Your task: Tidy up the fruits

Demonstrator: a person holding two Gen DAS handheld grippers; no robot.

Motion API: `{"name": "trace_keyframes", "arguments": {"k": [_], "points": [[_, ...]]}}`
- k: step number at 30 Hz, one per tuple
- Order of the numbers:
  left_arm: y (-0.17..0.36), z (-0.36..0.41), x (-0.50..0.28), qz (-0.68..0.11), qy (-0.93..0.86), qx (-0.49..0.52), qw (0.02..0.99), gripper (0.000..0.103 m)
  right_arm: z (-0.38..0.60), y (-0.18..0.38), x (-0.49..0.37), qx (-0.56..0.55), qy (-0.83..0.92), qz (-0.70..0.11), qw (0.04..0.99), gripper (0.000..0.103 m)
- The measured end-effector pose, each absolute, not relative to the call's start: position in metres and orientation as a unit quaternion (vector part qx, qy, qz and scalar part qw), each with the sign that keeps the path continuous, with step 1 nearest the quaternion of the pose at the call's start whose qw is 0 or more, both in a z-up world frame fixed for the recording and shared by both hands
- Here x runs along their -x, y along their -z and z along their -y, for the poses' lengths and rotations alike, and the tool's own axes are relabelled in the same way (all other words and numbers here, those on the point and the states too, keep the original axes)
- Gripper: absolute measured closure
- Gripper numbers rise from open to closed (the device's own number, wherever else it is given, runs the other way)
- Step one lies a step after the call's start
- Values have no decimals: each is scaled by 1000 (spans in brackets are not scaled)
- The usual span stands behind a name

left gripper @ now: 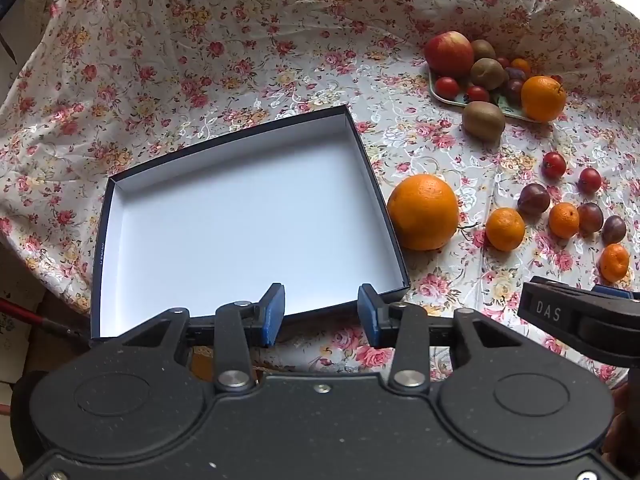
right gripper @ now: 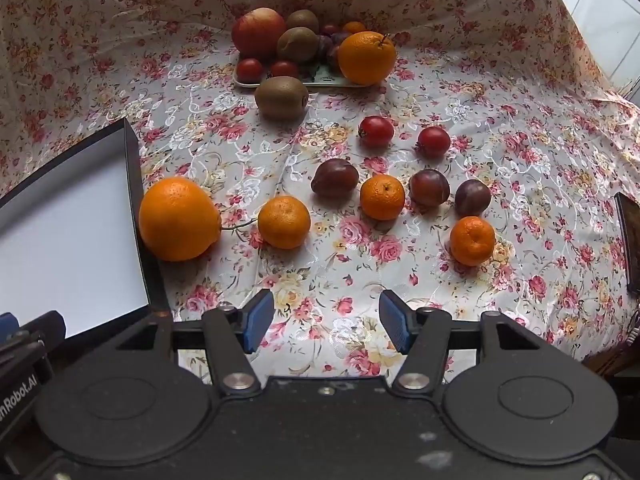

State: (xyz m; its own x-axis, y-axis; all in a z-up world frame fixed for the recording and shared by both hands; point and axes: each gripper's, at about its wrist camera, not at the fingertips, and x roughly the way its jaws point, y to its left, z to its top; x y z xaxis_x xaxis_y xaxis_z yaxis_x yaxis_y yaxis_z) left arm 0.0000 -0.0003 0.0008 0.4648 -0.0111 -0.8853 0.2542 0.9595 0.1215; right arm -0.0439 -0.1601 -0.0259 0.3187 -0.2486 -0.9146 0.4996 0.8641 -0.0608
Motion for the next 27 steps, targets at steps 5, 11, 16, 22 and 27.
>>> {"name": "trace_keyframes", "arguments": {"k": [5,11,16,22,27], "points": [[0,-3,0,-514,87,-125,844,54,156,35,46,-116,233,-537,803,41],[0,-1,0,-515,87,-126,844,54,154,40,47,-115,232,-542,800,41],[0,3,2,-515,87,-129,843,54,156,38,46,-112,229,-546,798,41],[1,2,1,-516,88,-128,843,54,156,38,45,-112,228,-549,796,41],[2,1,1,-517,89,-129,841,54,156,38,44,-113,228,-551,795,41]]}}
